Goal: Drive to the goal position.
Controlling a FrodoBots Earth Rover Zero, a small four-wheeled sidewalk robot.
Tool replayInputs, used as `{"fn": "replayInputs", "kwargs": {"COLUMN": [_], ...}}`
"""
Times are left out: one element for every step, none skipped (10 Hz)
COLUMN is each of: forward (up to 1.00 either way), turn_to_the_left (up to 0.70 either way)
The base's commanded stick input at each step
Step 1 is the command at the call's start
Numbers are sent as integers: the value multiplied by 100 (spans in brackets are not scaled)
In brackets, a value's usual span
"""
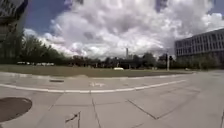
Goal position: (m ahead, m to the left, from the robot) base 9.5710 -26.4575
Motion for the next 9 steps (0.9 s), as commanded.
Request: {"fn": "replayInputs", "kwargs": {"forward": [100, 100, 100, 100, 100, 100, 68, 0, 0], "turn_to_the_left": [-40, -40, -40, -40, -40, -40, -27, 0, 0]}}
